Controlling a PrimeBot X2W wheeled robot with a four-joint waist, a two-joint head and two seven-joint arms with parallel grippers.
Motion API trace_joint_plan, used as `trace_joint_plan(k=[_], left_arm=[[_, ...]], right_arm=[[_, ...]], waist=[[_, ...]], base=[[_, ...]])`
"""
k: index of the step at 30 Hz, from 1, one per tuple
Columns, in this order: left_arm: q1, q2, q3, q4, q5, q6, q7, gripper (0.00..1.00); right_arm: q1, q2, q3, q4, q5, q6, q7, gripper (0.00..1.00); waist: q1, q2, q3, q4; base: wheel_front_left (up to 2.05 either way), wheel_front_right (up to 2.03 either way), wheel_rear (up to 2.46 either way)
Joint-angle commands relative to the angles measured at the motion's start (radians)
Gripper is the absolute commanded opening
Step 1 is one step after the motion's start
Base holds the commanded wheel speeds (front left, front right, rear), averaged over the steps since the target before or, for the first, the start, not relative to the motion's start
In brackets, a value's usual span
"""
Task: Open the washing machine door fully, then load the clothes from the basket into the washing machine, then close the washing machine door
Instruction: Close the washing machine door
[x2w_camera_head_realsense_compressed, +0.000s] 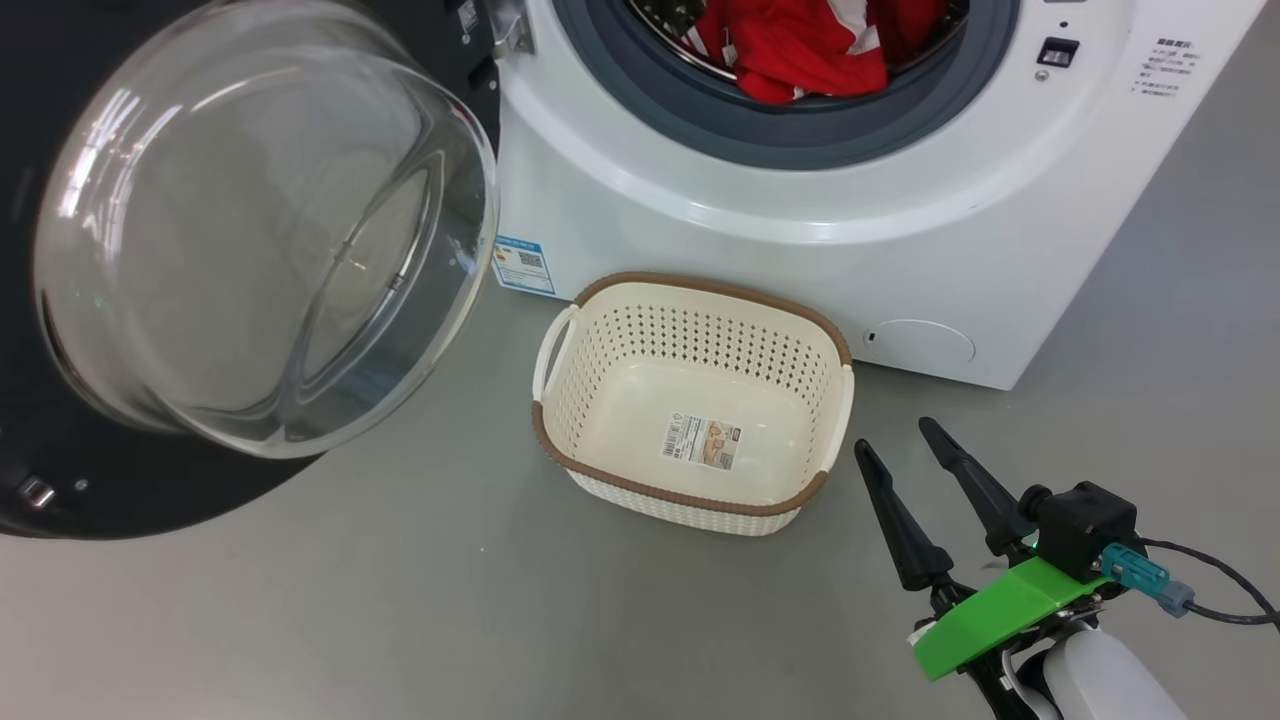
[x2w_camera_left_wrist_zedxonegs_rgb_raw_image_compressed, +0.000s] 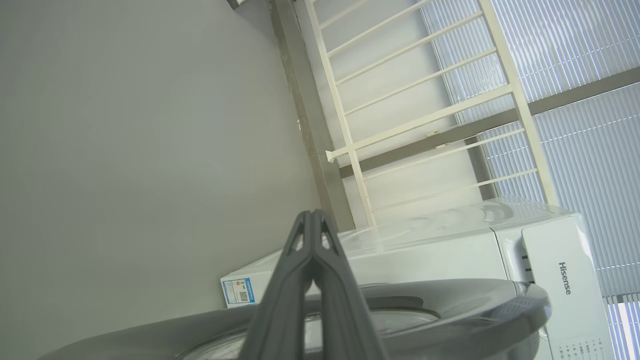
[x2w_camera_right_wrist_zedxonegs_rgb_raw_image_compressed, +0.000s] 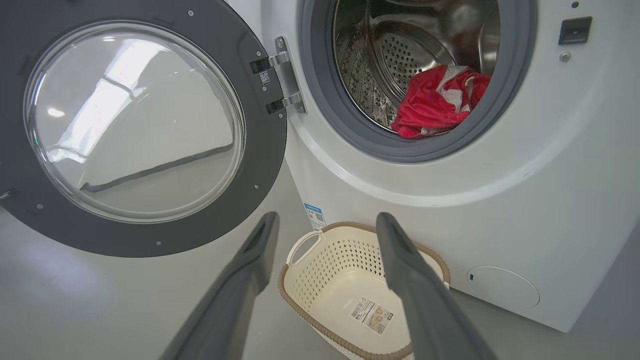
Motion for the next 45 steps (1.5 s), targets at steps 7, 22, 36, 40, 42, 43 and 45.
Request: trace_joint_plan(k=[7, 22, 36, 40, 42, 43, 45], left_arm=[[-0.037, 0.077, -0.016, 0.021, 0.009, -0.023, 0.035, 0.0], [-0.026, 0.06, -0.102, 0.033, 0.02, -0.063, 0.235, 0.0], [0.087, -0.023, -0.159, -0.144, -0.036, -0.071, 0.514, 0.0], [0.133, -0.066, -0.172, -0.247, -0.057, -0.04, 0.581, 0.0], [0.146, -0.077, -0.174, -0.276, -0.063, -0.03, 0.595, 0.0], [0.159, -0.087, -0.177, -0.306, -0.068, -0.018, 0.609, 0.0], [0.184, -0.108, -0.182, -0.368, -0.078, 0.006, 0.635, 0.0]], right_arm=[[-0.032, 0.006, 0.018, -0.024, -0.006, 0.002, -0.005, 1.0], [-0.013, 0.018, 0.007, -0.015, 0.0, 0.002, -0.005, 1.0], [0.032, 0.034, 0.006, -0.012, 0.015, 0.002, -0.005, 1.0], [0.042, 0.037, 0.009, -0.01, 0.019, 0.002, -0.005, 1.0], [0.045, 0.039, 0.011, -0.009, 0.02, 0.002, -0.005, 1.0], [0.048, 0.04, 0.012, -0.01, 0.021, 0.002, -0.005, 1.0], [0.051, 0.041, 0.012, -0.011, 0.023, 0.002, -0.005, 1.0]], waist=[[0.0, 0.0, 0.011, -0.016], [0.0, 0.0, -0.032, -0.002], [0.0, 0.0, -0.102, -0.004], [0.0, 0.0, -0.118, -0.008], [0.0, 0.0, -0.123, -0.01], [0.0, 0.0, -0.126, -0.011], [0.0, 0.0, -0.133, -0.016]], base=[[0.0, 0.0, 0.0], [0.0, 0.0, 0.0], [0.0, 0.0, 0.0], [0.0, 0.0, 0.0], [0.0, 0.0, 0.0], [0.0, 0.0, 0.0], [0.0, 0.0, 0.0]])
